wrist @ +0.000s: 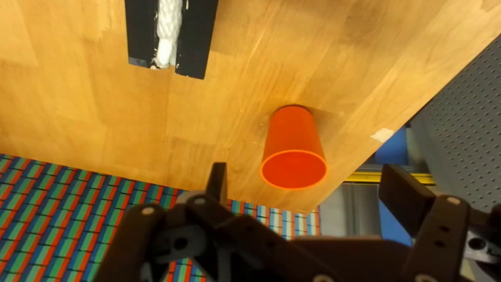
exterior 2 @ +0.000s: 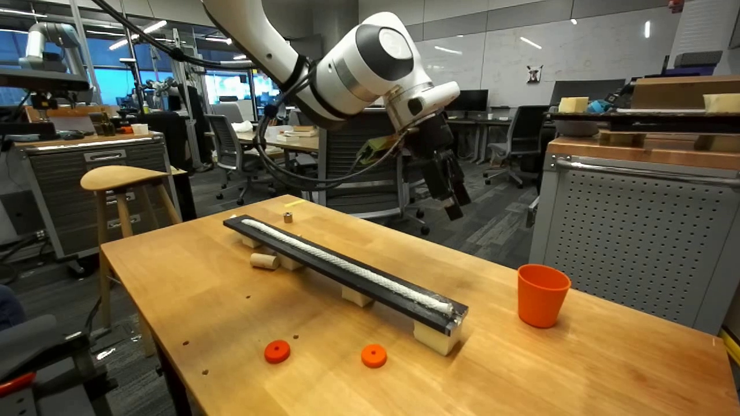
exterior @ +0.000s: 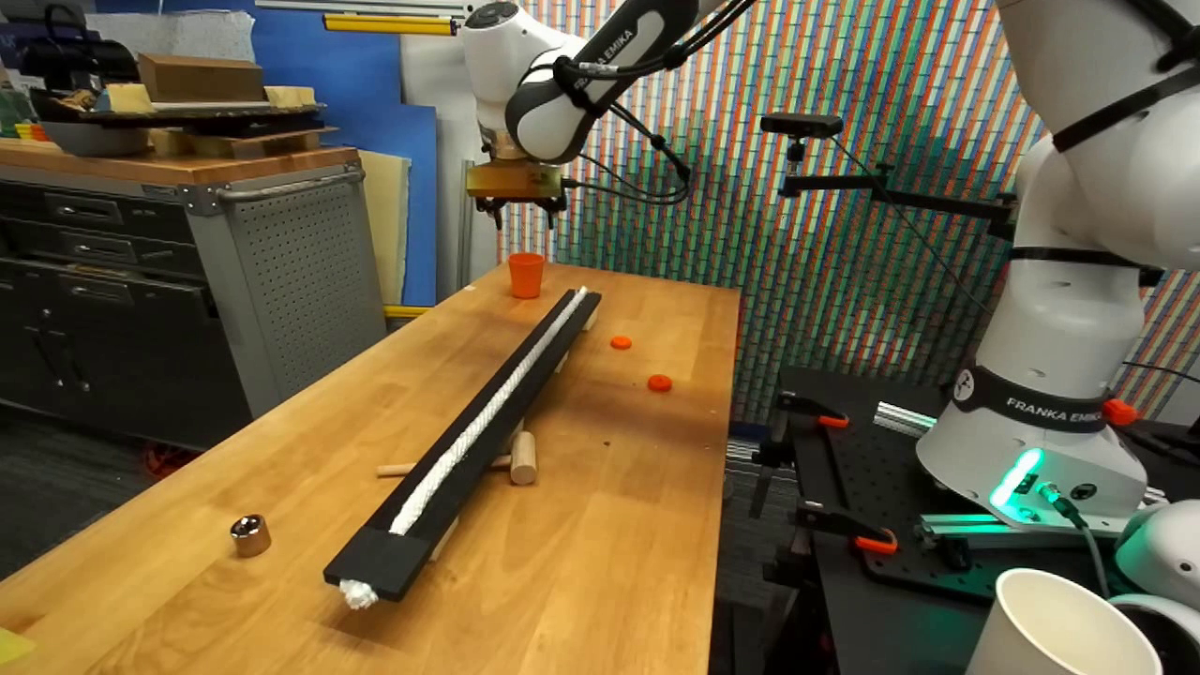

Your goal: Align the rope in its path on the object

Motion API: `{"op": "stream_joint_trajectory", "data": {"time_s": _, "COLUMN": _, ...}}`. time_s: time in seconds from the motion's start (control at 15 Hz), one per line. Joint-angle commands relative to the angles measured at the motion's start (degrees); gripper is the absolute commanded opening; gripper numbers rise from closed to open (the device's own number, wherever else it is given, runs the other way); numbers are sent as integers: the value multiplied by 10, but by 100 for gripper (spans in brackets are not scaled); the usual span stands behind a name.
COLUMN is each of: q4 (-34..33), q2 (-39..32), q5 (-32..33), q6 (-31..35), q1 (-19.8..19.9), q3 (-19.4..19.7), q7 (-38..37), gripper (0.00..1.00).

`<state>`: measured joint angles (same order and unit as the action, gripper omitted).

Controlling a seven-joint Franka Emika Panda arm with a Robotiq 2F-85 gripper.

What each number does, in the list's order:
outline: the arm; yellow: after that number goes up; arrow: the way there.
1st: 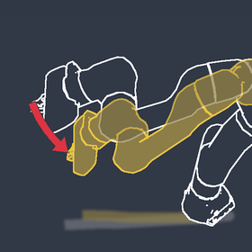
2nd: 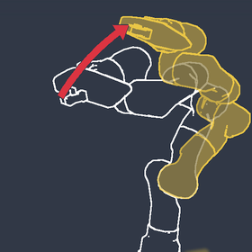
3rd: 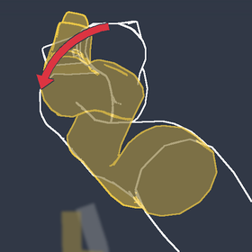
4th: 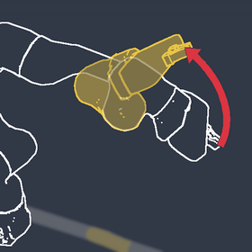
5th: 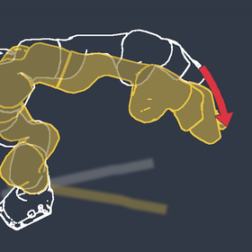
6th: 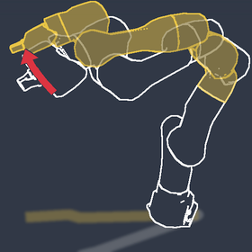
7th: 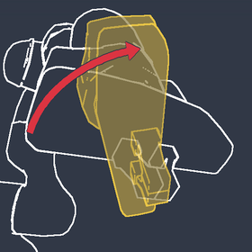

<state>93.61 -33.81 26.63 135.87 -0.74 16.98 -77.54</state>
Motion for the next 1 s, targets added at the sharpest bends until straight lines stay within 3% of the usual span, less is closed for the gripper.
{"op": "stream_joint_trajectory", "data": {"time_s": 0.0, "q4": 77, "q2": 76, "q5": -9, "q6": 49, "q1": 12, "q3": -23, "q7": 108, "gripper": 100}}
{"op": "stream_joint_trajectory", "data": {"time_s": 0.47, "q4": 190, "q2": 174, "q5": -112, "q6": 101, "q1": 45, "q3": -70, "q7": 353, "gripper": 100}}
{"op": "stream_joint_trajectory", "data": {"time_s": 0.93, "q4": 301, "q2": 280, "q5": -260, "q6": 81, "q1": 116, "q3": -152, "q7": 637, "gripper": 100}}
